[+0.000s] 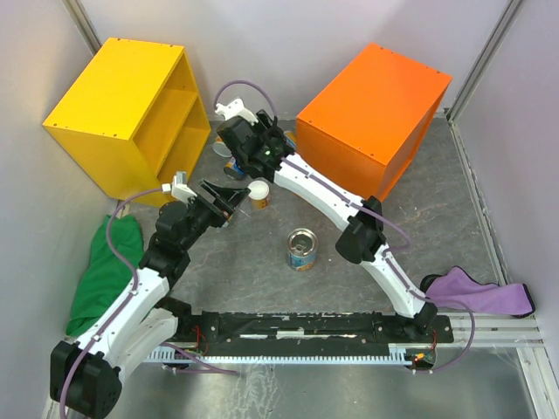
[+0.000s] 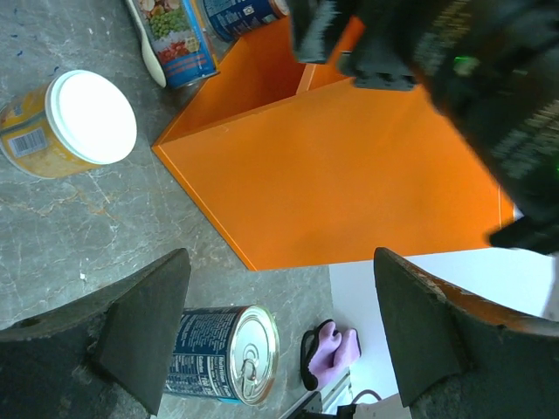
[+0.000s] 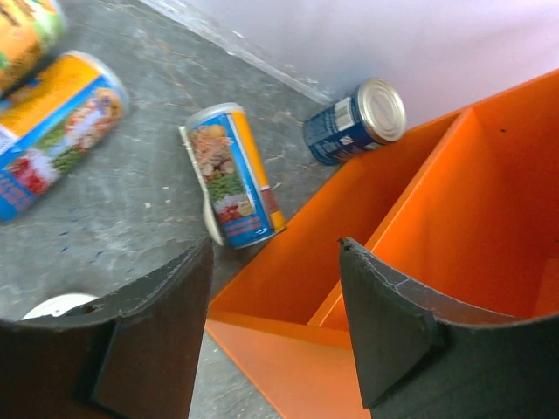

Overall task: Place and organize the canned foods onto the counter
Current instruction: Move the counter to the center of the board.

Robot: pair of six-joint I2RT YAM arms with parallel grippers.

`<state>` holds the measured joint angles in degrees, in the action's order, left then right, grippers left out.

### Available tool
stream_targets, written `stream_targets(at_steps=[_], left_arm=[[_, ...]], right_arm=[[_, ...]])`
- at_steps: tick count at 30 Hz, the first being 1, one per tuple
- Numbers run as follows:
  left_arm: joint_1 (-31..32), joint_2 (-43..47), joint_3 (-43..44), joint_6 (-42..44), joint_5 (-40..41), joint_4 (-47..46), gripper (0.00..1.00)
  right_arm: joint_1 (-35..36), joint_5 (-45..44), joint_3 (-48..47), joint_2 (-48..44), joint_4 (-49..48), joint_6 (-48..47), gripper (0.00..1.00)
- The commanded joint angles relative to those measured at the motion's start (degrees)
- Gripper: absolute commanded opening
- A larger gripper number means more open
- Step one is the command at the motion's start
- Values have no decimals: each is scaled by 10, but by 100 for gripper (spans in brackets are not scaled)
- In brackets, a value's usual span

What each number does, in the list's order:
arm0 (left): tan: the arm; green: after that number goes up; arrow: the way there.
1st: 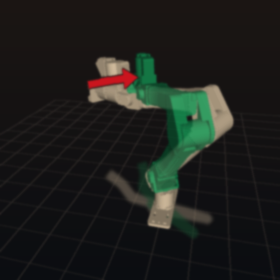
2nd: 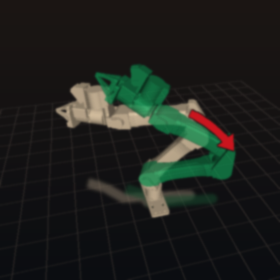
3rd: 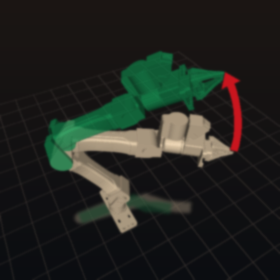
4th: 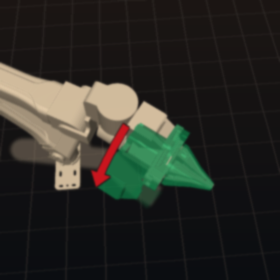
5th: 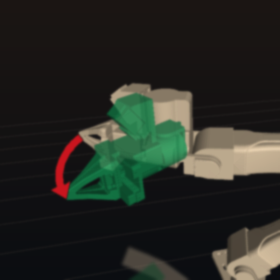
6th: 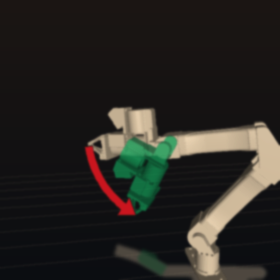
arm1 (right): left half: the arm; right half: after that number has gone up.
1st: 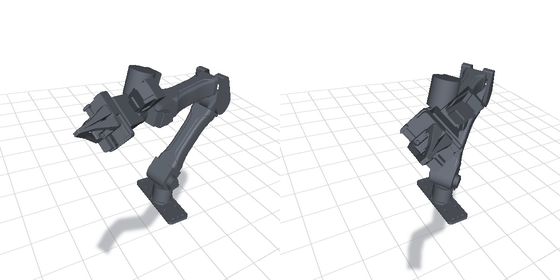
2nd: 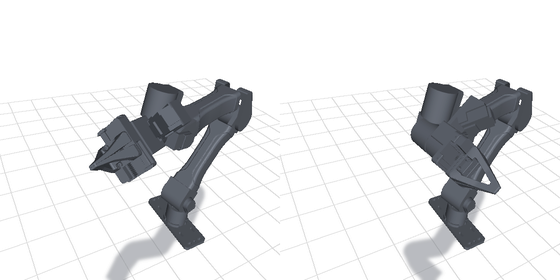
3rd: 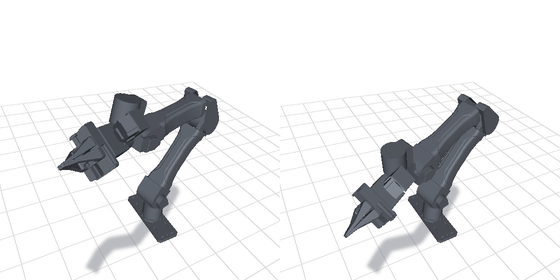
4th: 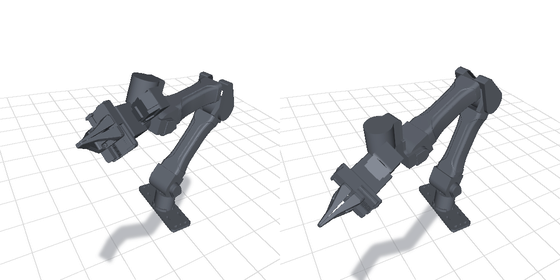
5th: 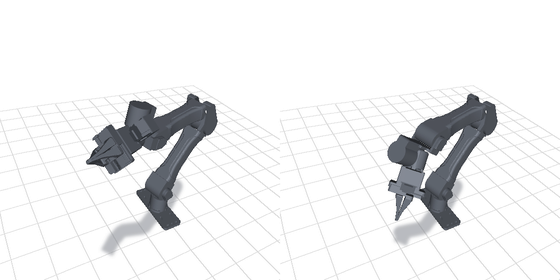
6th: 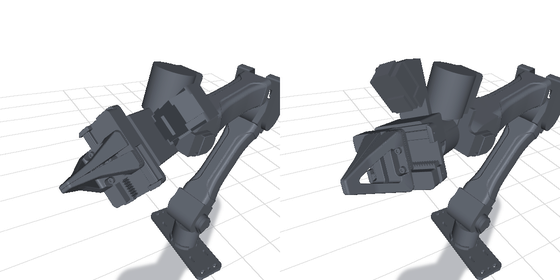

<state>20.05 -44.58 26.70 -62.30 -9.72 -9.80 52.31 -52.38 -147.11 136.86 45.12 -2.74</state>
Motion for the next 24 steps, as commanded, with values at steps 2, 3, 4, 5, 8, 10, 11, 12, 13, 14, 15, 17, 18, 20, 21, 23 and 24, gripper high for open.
stream_targets(at_steps=[2, 3, 4, 5, 8, 10, 11, 12, 13, 14, 15, 17, 18, 20, 21, 23, 24], left_arm=[[-1, -2, 5, 31, -28, -50, 91], [-1, -3, 6, 33, -31, -50, 91], [-1, -4, 7, 35, -31, -50, 91], [-1, -5, 7, 35, -33, -51, 91], [0, -8, 5, 35, -34, -57, 91], [-1, -13, 4, 34, -37, -61, 91], [-1, -14, 3, 32, -38, -62, 91], [-1, -16, 3, 32, -39, -65, 91], [-1, -16, 3, 32, -39, -67, 91], [-1, -16, 2, 30, -39, -68, 91], [-1, -16, 2, 30, -39, -70, 91], [-1, -17, 3, 28, -39, -72, 92], [-1, -17, 3, 28, -39, -72, 91], [0, -17, 5, 29, -40, -73, 91], [-1, -16, 5, 28, -41, -73, 91], [0, -13, 3, 28, -44, -73, 91], [-1, -11, 1, 27, -44, -73, 92]], right_arm=[[-15, -130, -1, 19, -92, -61, 67], [-18, -141, -1, 21, -93, -62, 67], [-22, -153, 0, 23, -96, -62, 67], [-25, -162, 1, 23, -97, -63, 67], [-32, -195, 11, 20, -104, -72, 68], [-33, -218, 23, 16, -106, -79, 70], [-33, -228, 30, 14, -104, -81, 71], [-34, -234, 36, 10, -99, -78, 71], [-35, -240, 44, 6, -90, -72, 71], [-35, -242, 50, 0, -78, -61, 72], [-36, -243, 57, -8, -62, -48, 71], [-37, -248, 77, -25, -43, -25, 71], [-37, -249, 88, -34, -33, -15, 71], [-38, -252, 111, -55, -14, 5, 71], [-39, -255, 118, -63, 0, 17, 71], [-41, -263, 128, -76, 29, 41, 70], [-41, -266, 133, -83, 43, 52, 70]])
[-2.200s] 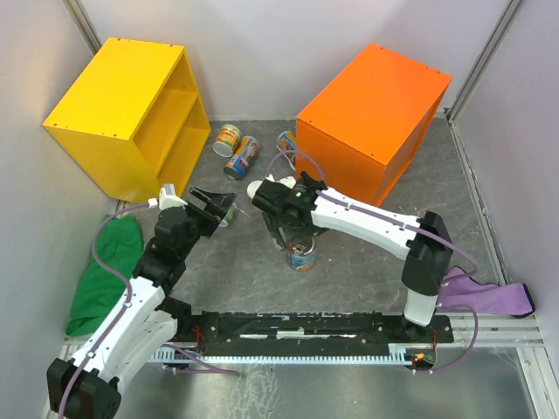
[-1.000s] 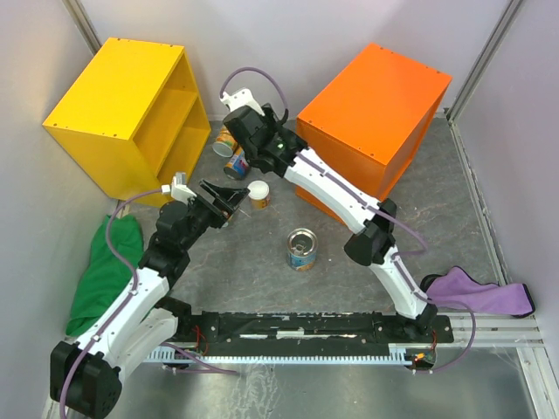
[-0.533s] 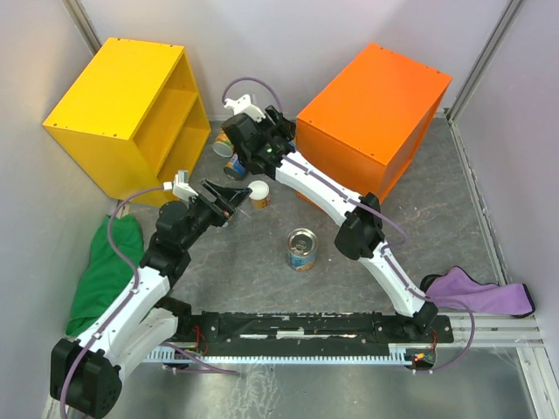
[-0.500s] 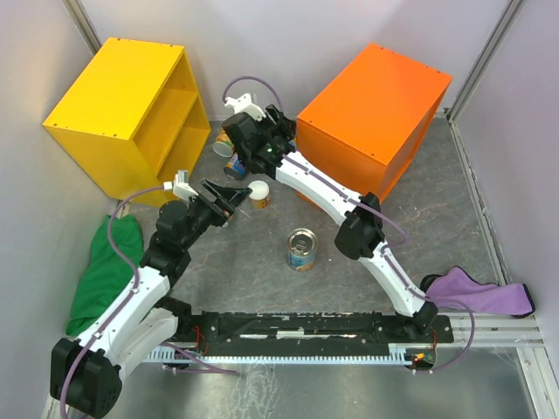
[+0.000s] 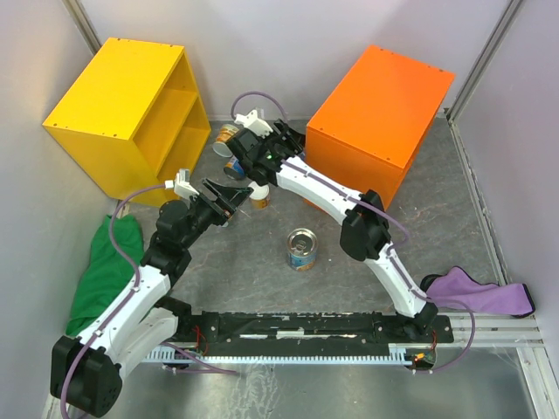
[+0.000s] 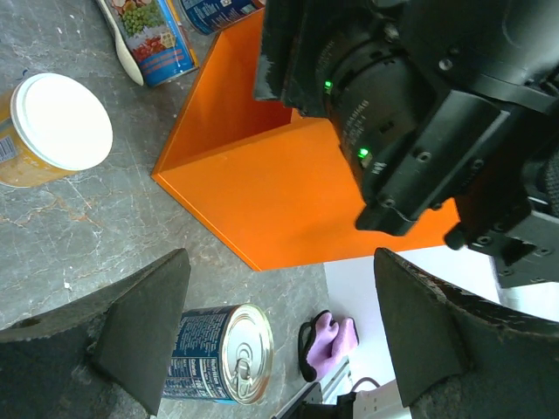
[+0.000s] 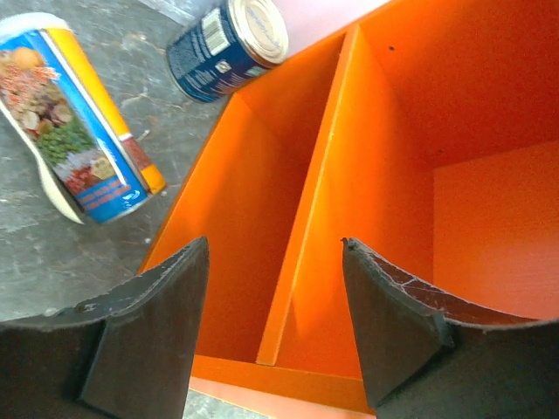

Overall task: Place and organize the canned foods onto the counter
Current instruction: Move the counter to the center of the board.

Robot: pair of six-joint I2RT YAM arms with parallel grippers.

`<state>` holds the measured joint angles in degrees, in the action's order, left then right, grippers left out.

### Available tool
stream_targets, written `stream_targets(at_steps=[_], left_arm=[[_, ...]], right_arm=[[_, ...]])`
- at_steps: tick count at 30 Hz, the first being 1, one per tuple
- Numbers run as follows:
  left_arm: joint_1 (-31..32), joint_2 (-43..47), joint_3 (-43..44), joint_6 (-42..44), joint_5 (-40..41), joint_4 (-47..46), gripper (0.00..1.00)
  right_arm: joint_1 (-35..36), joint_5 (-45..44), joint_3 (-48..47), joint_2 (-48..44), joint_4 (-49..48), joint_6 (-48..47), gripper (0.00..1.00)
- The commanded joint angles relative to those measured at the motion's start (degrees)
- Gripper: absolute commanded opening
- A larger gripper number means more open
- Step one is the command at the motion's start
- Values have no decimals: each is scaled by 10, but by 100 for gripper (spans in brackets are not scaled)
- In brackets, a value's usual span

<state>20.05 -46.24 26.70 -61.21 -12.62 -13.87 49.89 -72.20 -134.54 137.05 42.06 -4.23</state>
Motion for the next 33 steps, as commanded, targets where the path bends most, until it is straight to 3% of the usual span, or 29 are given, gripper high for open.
stream_targets(at_steps=[1, 16, 33], left_arm=[[-1, 9, -1, 15, -15, -33, 91], [-1, 23, -20, 15, -27, -40, 91], [0, -4, -30, 13, -44, -68, 91]], right_arm=[[-16, -69, 13, -93, 89, 80, 70], [-55, -62, 156, -213, 266, 272, 68], [-130, -55, 209, -265, 295, 288, 68]])
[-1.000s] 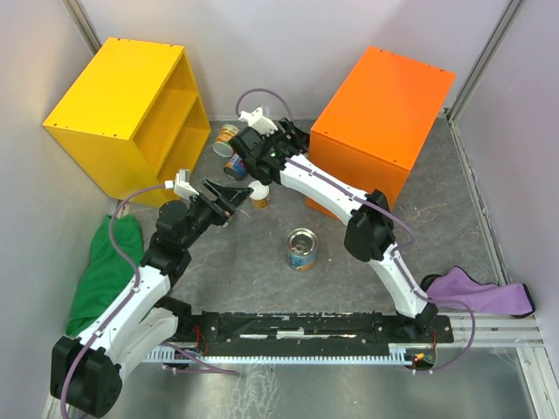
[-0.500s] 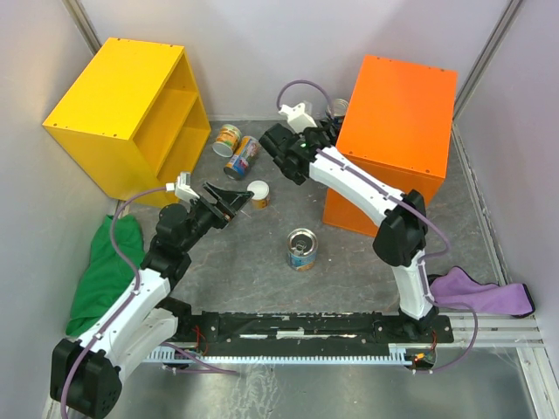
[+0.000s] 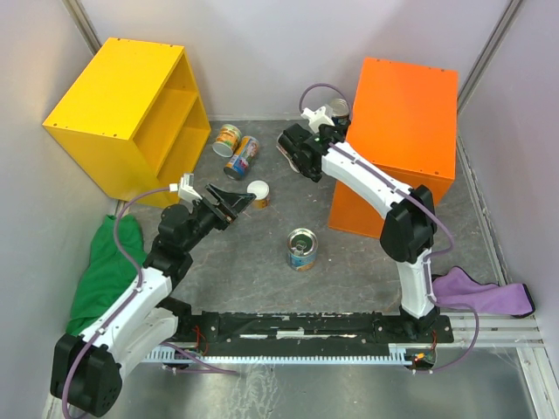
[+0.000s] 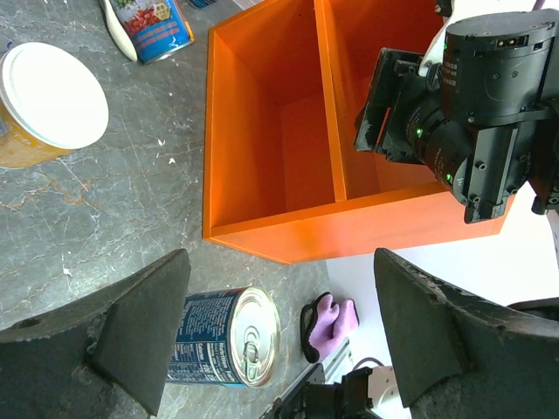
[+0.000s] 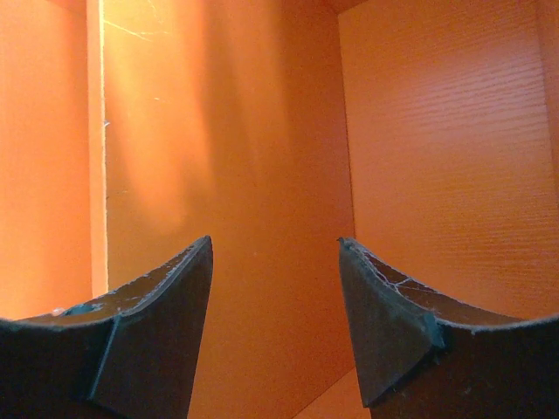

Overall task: Place and organize the canned foods onto the counter
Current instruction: Move the counter to the center of the board.

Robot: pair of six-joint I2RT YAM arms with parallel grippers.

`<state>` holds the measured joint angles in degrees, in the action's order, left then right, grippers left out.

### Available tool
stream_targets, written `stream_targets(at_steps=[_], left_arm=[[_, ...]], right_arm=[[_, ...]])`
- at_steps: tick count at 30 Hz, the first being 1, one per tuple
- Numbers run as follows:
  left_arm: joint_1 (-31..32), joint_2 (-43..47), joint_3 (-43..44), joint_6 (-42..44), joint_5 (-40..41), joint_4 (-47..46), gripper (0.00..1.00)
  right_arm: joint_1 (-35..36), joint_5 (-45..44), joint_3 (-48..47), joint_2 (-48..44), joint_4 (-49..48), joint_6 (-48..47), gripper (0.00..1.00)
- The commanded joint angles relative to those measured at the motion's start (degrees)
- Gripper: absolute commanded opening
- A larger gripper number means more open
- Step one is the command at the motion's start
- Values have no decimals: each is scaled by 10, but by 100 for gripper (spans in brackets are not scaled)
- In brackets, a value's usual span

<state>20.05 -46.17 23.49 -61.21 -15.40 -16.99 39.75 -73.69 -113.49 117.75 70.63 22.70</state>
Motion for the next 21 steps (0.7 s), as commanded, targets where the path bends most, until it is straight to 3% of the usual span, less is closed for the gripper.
stream_targets(at_steps=[1, 14, 21], left_arm=[[0, -6, 3, 12, -17, -37, 91], [2, -21, 5, 5, -21, -52, 91], [3, -24, 12, 13, -24, -43, 90]], right_arm=[[-33, -39, 4, -77, 8, 19, 67], [-74, -27, 69, -146, -43, -43, 67], [-73, 37, 51, -146, -44, -55, 71]])
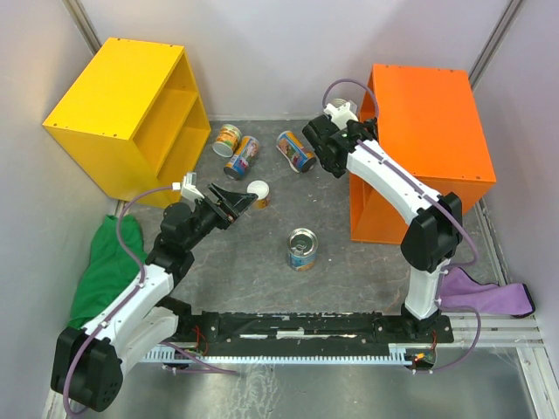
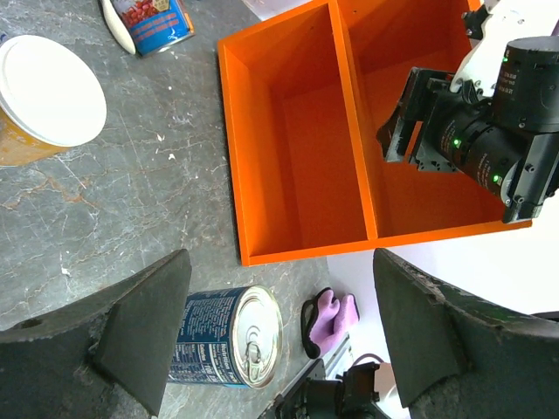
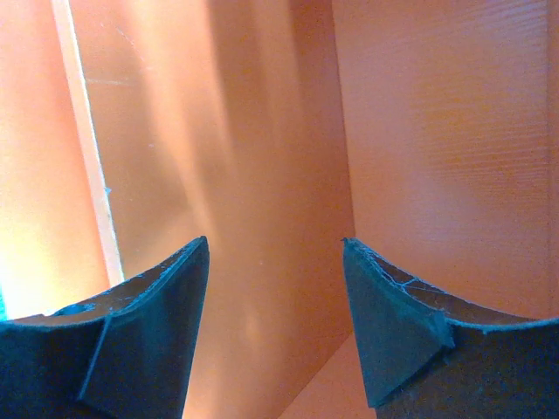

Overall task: Place and organize the canned foods onto the counter
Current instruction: Move the counter to the center of the board.

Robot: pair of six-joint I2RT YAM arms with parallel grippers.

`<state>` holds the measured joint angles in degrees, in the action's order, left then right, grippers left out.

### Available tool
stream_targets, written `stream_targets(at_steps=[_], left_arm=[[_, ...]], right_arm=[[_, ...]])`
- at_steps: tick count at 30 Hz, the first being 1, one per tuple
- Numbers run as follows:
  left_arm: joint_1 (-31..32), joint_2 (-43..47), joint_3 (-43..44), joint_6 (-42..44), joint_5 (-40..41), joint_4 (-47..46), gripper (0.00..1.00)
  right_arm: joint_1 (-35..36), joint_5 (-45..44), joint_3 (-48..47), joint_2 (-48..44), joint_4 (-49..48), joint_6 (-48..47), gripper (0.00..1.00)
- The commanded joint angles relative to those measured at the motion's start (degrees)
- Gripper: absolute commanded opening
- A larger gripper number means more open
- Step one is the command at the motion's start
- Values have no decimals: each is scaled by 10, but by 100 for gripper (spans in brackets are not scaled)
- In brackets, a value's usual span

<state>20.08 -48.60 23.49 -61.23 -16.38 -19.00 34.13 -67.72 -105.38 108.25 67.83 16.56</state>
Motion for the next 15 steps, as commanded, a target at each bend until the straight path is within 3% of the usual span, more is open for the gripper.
stream_targets(at_steps=[1, 7, 15], left_arm=[[3, 1, 12, 13, -15, -21, 90], [3, -2, 16, 13, -20, -19, 90], [3, -23, 35, 32, -26, 6, 90]], right_arm=[[-16, -16, -33, -50, -12, 8, 72], [-12, 3, -34, -42, -13, 9, 74], [3, 116, -49, -43, -57, -30, 89]])
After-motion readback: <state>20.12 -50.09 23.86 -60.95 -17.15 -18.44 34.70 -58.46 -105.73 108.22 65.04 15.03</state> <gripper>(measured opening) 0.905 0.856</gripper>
